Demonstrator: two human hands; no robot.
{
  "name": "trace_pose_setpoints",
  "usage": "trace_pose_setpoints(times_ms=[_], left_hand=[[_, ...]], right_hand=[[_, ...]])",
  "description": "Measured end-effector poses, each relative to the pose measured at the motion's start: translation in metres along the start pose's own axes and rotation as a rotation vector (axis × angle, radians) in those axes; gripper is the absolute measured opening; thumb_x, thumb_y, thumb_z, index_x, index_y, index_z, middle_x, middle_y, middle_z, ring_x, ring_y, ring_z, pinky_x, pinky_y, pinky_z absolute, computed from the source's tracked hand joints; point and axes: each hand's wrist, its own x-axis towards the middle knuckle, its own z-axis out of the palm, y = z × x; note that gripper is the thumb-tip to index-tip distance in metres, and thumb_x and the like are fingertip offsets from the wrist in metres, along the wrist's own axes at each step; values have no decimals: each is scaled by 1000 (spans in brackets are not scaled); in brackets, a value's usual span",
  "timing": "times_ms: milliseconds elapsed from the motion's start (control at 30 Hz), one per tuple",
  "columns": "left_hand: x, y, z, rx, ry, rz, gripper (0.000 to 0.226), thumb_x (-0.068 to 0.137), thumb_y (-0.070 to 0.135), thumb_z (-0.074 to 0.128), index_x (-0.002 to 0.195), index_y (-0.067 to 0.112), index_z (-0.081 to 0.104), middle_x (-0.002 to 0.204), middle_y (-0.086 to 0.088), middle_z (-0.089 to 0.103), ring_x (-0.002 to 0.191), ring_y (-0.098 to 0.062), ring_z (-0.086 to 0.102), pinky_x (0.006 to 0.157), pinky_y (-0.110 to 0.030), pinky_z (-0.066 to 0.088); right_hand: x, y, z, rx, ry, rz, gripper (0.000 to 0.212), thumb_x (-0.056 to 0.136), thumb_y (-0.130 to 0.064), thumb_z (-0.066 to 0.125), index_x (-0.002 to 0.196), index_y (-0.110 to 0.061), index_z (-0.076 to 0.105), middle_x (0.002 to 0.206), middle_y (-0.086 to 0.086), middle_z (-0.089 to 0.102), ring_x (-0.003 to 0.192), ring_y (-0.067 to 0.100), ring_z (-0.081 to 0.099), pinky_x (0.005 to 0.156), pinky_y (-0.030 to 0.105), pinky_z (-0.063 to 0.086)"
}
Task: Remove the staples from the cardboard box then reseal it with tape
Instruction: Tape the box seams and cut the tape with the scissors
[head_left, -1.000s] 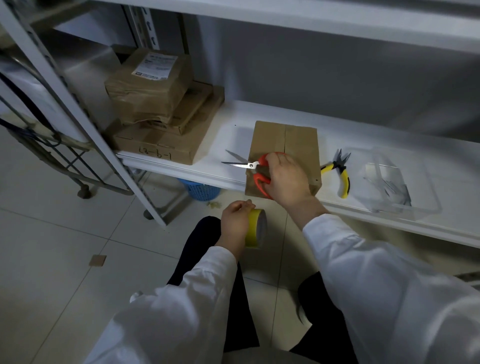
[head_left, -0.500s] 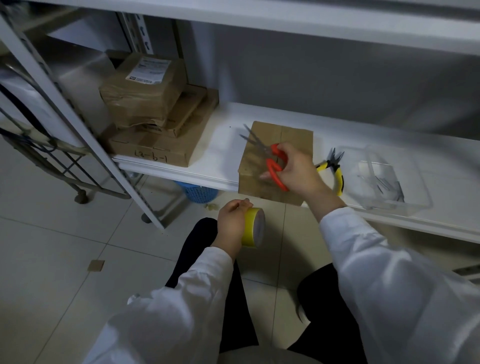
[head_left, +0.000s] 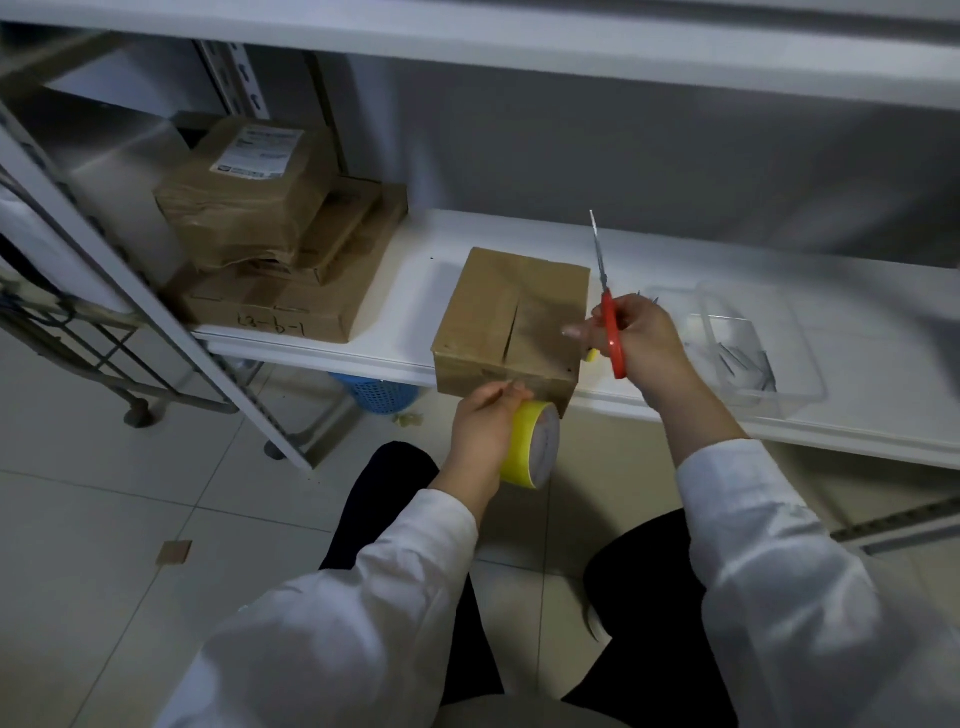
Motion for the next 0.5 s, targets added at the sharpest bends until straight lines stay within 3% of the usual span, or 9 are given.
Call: trace_pose_setpoints(times_ms=[100, 167, 333, 500], left_hand=[[-2, 3, 15, 96, -36, 24, 23, 91, 13, 57, 69, 19, 60, 77, 5, 61, 78, -15, 59, 88, -31, 47], [-2, 5, 22, 142, -30, 46, 23, 91, 16, 58, 69, 22, 61, 78, 5, 62, 90, -22, 60, 97, -37, 47], [2, 6, 31, 225, -1, 53, 24, 91, 18, 58, 68, 24, 61, 78, 5, 61, 95, -26, 60, 99, -43, 47], [4, 13, 31, 338, -3, 51, 19, 89, 17, 59, 70, 19, 63, 81, -2, 62, 98, -29, 59, 96, -40, 45]], right_hand=[[-4, 4, -13, 52, -91, 84, 32, 66, -26, 83, 82, -15, 58, 82, 9, 63, 70, 19, 55, 64, 26, 45], [-7, 6, -14, 68, -144, 104, 31, 66, -24, 83, 82, -12, 60, 76, 7, 60, 65, 17, 54, 59, 24, 44], [-2, 13, -4, 2, -138, 65, 25, 68, -19, 82, 77, -19, 59, 74, 6, 60, 73, 24, 57, 78, 43, 53], [5, 22, 6, -42, -90, 20, 30, 71, -20, 80, 91, -10, 61, 82, 8, 60, 78, 24, 55, 83, 41, 51]])
